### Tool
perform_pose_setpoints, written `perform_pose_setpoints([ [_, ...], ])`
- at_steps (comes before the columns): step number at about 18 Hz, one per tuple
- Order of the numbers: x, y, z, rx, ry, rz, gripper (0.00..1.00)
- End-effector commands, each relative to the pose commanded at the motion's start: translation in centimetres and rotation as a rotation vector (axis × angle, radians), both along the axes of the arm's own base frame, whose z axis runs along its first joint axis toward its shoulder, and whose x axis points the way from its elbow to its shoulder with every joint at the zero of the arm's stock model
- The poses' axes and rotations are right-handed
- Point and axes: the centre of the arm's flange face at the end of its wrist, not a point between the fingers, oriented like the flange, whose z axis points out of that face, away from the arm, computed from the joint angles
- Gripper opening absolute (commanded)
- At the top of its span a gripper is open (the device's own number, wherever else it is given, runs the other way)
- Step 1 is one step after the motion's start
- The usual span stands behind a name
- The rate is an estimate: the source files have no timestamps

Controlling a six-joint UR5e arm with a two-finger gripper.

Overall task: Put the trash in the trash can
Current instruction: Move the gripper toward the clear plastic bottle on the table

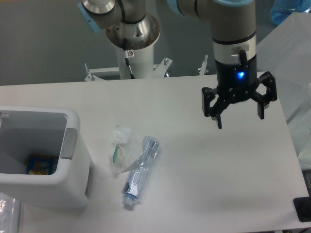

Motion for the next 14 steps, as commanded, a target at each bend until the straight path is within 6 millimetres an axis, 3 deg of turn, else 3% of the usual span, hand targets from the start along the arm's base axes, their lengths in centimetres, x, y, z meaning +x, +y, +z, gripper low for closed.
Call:
perform_pose_setpoints([
  [8,0.1,0.3,-1.0,0.003,-0.014,-0.004,1.00],
  [14,-0.3,1.2,-5.8,0.021,0.011,-0.008,1.00],
])
